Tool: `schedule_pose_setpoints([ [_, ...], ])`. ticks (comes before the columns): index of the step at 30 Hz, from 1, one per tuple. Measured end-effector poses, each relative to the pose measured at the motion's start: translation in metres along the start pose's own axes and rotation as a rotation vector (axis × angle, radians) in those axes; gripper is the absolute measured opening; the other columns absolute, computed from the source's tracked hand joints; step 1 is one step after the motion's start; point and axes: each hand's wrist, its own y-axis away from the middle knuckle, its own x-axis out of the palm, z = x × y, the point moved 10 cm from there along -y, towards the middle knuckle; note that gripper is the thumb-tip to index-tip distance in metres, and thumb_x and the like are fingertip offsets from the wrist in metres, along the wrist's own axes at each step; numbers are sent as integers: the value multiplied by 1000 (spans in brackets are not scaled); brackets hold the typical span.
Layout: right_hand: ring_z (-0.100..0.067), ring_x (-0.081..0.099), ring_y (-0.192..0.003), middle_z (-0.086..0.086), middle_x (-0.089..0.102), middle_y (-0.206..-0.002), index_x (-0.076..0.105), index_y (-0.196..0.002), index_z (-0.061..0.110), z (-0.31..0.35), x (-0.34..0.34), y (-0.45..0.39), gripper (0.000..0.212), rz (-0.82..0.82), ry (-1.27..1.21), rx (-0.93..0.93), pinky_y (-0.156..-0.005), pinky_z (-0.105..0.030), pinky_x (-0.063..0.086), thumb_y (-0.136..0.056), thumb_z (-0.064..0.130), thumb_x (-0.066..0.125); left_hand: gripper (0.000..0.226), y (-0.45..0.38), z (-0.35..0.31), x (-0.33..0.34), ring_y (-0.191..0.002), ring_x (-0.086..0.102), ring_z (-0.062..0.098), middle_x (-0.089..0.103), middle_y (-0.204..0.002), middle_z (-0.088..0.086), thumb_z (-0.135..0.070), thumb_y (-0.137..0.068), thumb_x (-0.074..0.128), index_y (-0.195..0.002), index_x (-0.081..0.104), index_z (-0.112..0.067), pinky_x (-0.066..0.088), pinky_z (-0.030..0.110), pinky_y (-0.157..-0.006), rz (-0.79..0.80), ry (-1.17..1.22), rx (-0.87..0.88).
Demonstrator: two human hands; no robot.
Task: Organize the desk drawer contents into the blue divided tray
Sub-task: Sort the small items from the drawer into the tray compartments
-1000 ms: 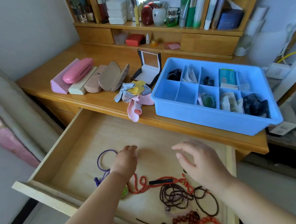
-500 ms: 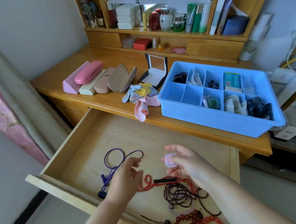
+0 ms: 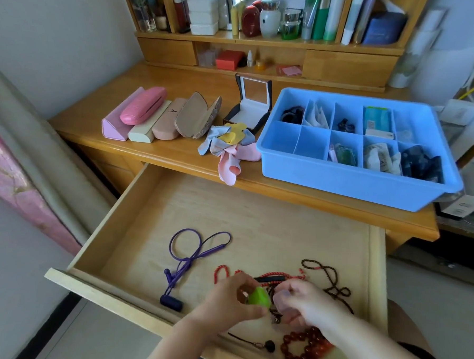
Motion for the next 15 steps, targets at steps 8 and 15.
schedule_pose_setpoints([
  [8, 7, 51, -99, 21, 47, -111, 52, -125, 34, 12, 12, 6, 37, -176, 564, -325, -76, -4, 35, -89, 32, 59, 45, -6, 5, 2, -101, 53, 12, 50, -115, -10, -48, -77, 66, -116, 51, -32, 46, 26, -85, -40, -518, 9],
  [15, -1, 49, -60, 12, 54, -86, 56, -111, 38, 32, -26, 20, 26, -387, 465, -365, -54, -12, 39, -86, 38, 63, 42, -12, 55, -129, -116, 47, 26, 45, -128, 4, -26, -87, 53, -127, 43, -18, 43, 35, -91, -502, -751, -332],
])
